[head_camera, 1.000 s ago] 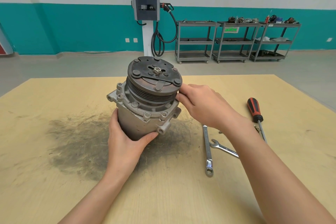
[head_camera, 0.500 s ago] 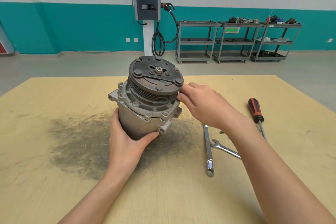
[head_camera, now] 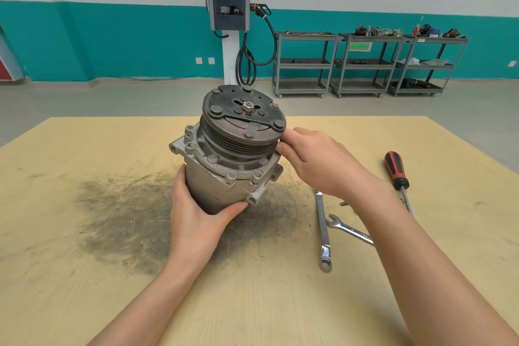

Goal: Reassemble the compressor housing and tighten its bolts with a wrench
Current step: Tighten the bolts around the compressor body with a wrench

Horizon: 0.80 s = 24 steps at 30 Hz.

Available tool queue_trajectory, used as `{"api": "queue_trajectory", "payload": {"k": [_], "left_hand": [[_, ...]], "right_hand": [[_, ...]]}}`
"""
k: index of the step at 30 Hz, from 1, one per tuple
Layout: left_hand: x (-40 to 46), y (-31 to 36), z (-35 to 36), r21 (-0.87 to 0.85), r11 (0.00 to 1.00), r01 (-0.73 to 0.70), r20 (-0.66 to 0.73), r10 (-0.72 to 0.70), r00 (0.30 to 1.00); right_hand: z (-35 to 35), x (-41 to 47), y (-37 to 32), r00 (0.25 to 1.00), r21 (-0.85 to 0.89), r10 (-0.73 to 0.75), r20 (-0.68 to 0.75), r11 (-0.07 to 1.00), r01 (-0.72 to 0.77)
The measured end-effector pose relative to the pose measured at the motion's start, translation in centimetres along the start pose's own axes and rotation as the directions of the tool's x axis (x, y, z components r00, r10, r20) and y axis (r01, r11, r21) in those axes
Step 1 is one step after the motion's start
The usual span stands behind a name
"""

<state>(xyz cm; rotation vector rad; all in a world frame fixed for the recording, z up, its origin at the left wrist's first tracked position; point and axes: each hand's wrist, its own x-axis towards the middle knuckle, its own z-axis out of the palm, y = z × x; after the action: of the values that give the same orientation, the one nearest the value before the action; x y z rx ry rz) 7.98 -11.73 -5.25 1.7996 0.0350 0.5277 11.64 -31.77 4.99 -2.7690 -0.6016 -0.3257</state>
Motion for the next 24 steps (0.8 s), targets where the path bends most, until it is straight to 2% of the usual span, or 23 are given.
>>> {"api": "queue_trajectory", "payload": {"k": [8,16,24], "left_hand": [[-0.07,0.03,-0.04,0.011,1.0,-0.002,-0.005,0.002,1.0],[-0.01,-0.07,0.03,0.01,1.0,0.0,-0.001,0.0,1.0],[0.01,-0.23,0.01,0.004,1.0,-0.006,0.002,0.006,1.0]], "right_hand": [[-0.33,-0.16,0.26,0.999,0.02,-0.045,0.018,0.999,0.045],[-0.07,-0.05,0.05,1.0,-0.026,-0.009,-0.018,1.0,0.008],[-0.26,-0.19,0.32,0.998,0.002,-0.046,0.033,0.999,0.046]]}}
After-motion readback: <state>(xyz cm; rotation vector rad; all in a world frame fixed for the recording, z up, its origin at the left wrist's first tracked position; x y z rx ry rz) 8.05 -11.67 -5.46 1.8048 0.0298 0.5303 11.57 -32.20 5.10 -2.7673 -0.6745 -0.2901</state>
